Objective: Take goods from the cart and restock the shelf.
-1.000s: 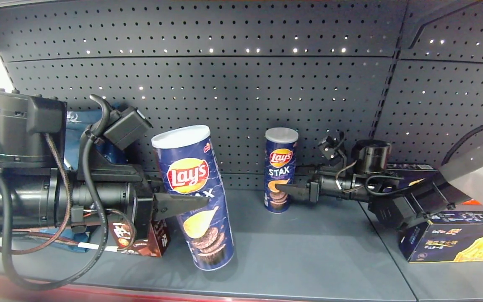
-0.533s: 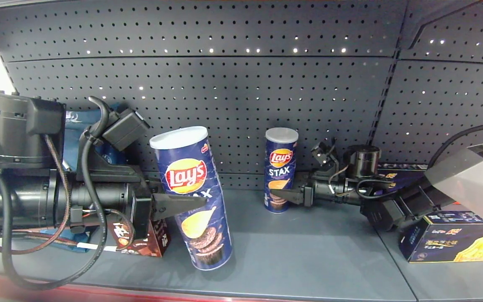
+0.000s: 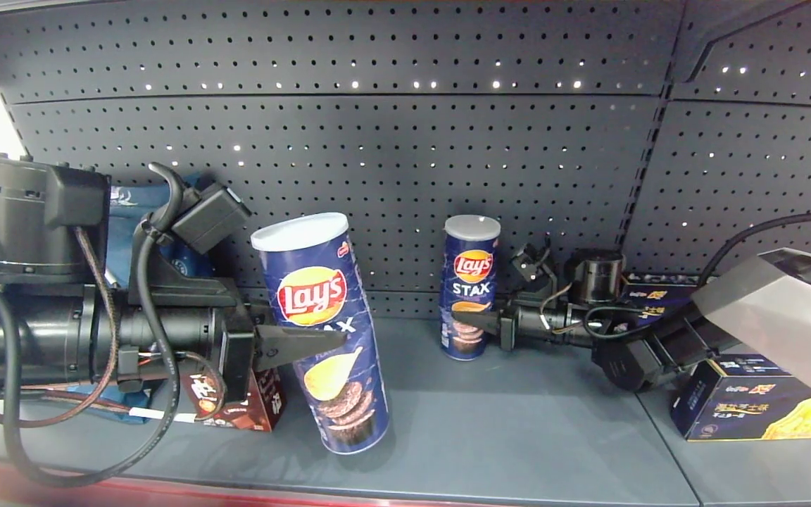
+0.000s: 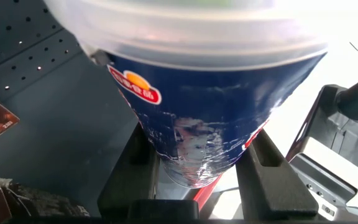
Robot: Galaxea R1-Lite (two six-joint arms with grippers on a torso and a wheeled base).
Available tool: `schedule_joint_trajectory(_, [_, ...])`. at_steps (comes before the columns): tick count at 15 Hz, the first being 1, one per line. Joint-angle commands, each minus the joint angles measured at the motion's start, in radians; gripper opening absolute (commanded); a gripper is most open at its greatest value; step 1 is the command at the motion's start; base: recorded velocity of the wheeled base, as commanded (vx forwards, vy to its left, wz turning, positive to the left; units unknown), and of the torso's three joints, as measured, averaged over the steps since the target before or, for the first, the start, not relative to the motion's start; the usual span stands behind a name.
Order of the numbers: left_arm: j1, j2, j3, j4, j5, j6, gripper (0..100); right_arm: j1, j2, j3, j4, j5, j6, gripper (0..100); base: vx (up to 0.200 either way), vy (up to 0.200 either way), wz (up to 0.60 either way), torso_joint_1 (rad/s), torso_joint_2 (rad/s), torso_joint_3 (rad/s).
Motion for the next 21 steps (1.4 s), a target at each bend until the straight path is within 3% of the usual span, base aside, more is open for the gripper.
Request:
schedule_joint_trajectory(1, [0.0, -0.001, 0.0, -0.001, 0.0, 0.0, 0, 0.002, -0.005, 0.005, 0.001, -0.001, 0.0, 0, 0.0, 0.0, 0.0, 0.0, 0.0, 0.0])
schedule_joint_trajectory(7, [0.0, -0.008, 0.005, -0.001, 0.0, 0.0, 0, 0.01, -0.123, 0.082, 0.013, -0.003, 0.0, 0, 0.0, 0.0, 0.0, 0.0, 0.0, 0.0])
schedule_joint_trajectory(10, [0.0, -0.025, 0.008, 0.001, 0.0, 0.0, 0, 0.011, -0.258, 0.189, 0.04, -0.007, 0.0, 0, 0.0, 0.0, 0.0, 0.0, 0.0, 0.0])
schedule_joint_trajectory(14, [-0.001, -0.033, 0.009, 0.002, 0.0, 0.0, 0, 0.061, -0.359, 0.352, 0.018, -0.118, 0.003, 0, 0.0, 0.0, 0.0, 0.0, 0.0, 0.0])
schedule_joint_trajectory(21, [0.0, -0.067, 0.046, 0.002, 0.001, -0.002, 0, 0.134, -0.416, 0.55, -0.14, -0.124, 0.007, 0, 0.0, 0.0, 0.0, 0.0, 0.0, 0.0])
